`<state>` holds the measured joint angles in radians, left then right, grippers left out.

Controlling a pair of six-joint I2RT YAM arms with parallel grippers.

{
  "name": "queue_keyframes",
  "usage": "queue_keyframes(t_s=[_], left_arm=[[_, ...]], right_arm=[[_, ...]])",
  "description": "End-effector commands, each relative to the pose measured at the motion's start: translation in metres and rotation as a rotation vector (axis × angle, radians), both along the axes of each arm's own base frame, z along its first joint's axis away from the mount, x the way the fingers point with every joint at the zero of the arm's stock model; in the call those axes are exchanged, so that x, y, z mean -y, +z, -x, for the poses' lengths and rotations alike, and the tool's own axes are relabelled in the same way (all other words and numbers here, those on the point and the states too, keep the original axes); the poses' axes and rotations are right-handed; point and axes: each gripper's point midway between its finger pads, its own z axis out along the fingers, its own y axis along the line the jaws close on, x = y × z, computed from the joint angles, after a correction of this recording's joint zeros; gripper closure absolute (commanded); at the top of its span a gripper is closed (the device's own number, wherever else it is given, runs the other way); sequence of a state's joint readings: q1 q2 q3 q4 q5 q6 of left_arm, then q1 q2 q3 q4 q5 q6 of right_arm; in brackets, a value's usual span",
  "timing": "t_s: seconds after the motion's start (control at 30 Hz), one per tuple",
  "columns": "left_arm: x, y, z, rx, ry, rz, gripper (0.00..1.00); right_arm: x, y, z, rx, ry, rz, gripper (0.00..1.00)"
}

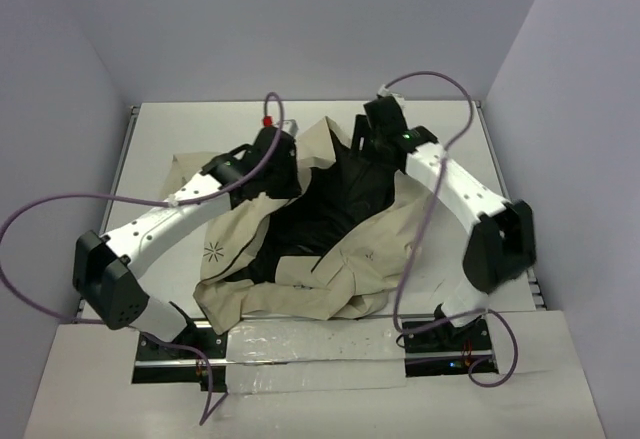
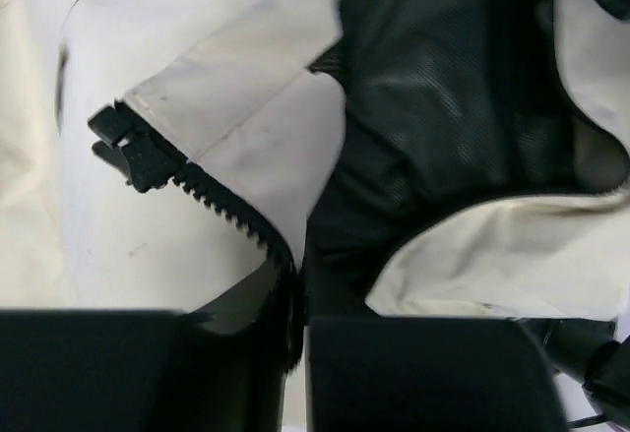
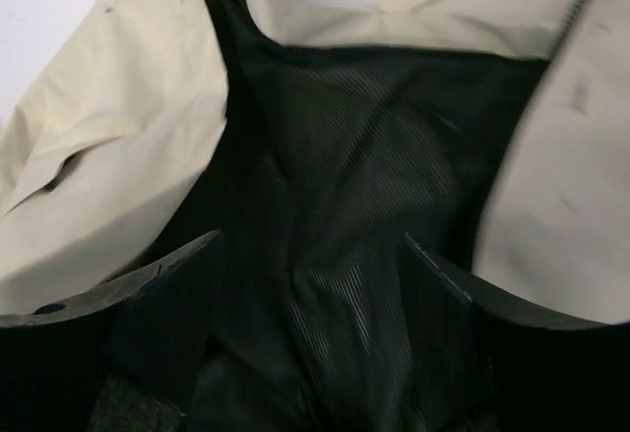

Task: Zip up the jacket

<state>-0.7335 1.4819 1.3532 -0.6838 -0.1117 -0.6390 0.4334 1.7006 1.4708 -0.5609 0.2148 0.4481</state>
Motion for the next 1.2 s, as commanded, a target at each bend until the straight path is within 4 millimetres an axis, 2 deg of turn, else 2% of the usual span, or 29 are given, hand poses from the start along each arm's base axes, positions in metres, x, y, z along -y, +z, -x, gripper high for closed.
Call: queue_keyframes(t_s=[0.0, 0.03, 0.07, 0.1, 0.2, 0.3, 0.37, 0.4, 0.43, 0.47, 0.5, 0.57, 0.6, 0.67, 0.73, 0.87, 0.9, 1.0, 1.03, 1.1, 1.17], left_arm=[[0.058, 0.043, 0.005, 0.151, -0.080, 0.049, 0.52], [0.068, 0.045, 0.011, 0.154, -0.117, 0.056, 0.31], [0.083, 0.049, 0.022, 0.154, -0.180, 0.072, 0.05], [0.092, 0.055, 0.030, 0.152, -0.223, 0.094, 0.01], [0.097, 0.072, 0.040, 0.177, -0.279, 0.132, 0.01], [0.092, 0.099, 0.039, 0.250, -0.274, 0.179, 0.01], [0.082, 0.111, 0.032, 0.290, -0.227, 0.187, 0.01], [0.075, 0.116, 0.026, 0.299, -0.196, 0.197, 0.02], [0.069, 0.115, 0.021, 0.293, -0.173, 0.198, 0.03], [0.061, 0.113, 0.014, 0.266, -0.128, 0.212, 0.05], [0.045, 0.105, 0.002, 0.235, -0.058, 0.209, 0.11], [0.022, 0.089, -0.014, 0.199, 0.021, 0.192, 0.13], [0.013, 0.074, -0.015, 0.163, 0.053, 0.176, 0.14], [0.001, 0.058, -0.019, 0.131, 0.085, 0.146, 0.13], [-0.013, 0.035, -0.014, 0.073, 0.127, 0.083, 0.09], [-0.049, -0.008, 0.015, -0.027, 0.217, -0.021, 0.02], [-0.057, -0.010, 0.022, -0.036, 0.233, -0.026, 0.01], [-0.089, -0.035, 0.053, -0.089, 0.299, -0.066, 0.01], [-0.093, -0.046, 0.063, -0.117, 0.303, -0.067, 0.01], [-0.095, -0.052, 0.076, -0.138, 0.301, -0.022, 0.01], [-0.096, -0.080, 0.096, -0.209, 0.292, -0.004, 0.01]], right_arm=[[0.044, 0.050, 0.026, 0.155, -0.118, -0.072, 0.23], [0.054, 0.053, 0.032, 0.165, -0.135, -0.091, 0.22], [0.068, 0.056, 0.039, 0.178, -0.160, -0.119, 0.22], [0.077, 0.059, 0.046, 0.195, -0.169, -0.131, 0.22], [0.089, 0.064, 0.056, 0.212, -0.167, -0.120, 0.22], [0.083, 0.060, 0.060, 0.182, -0.129, -0.123, 0.22], [0.071, 0.060, 0.062, 0.170, -0.066, -0.132, 0.23], [0.057, 0.060, 0.064, 0.158, -0.016, -0.132, 0.23], [0.049, 0.057, 0.067, 0.146, 0.022, -0.112, 0.23], [0.038, 0.063, 0.067, 0.152, 0.059, -0.084, 0.23], [0.021, 0.064, 0.071, 0.144, 0.115, -0.032, 0.22], [-0.003, 0.061, 0.075, 0.121, 0.185, -0.004, 0.22], [-0.018, 0.055, 0.077, 0.092, 0.210, 0.008, 0.22], [-0.033, 0.041, 0.078, 0.054, 0.242, -0.004, 0.22], [-0.043, 0.017, 0.079, -0.018, 0.245, -0.035, 0.22], [-0.043, -0.021, 0.089, -0.127, 0.214, -0.085, 0.18], [-0.042, -0.027, 0.092, -0.150, 0.207, -0.106, 0.17], [-0.033, -0.050, 0.107, -0.214, 0.162, -0.132, 0.14], [-0.030, -0.056, 0.112, -0.231, 0.145, -0.140, 0.13], [-0.030, -0.062, 0.119, -0.255, 0.137, -0.168, 0.13], [-0.024, -0.070, 0.126, -0.272, 0.101, -0.183, 0.13]])
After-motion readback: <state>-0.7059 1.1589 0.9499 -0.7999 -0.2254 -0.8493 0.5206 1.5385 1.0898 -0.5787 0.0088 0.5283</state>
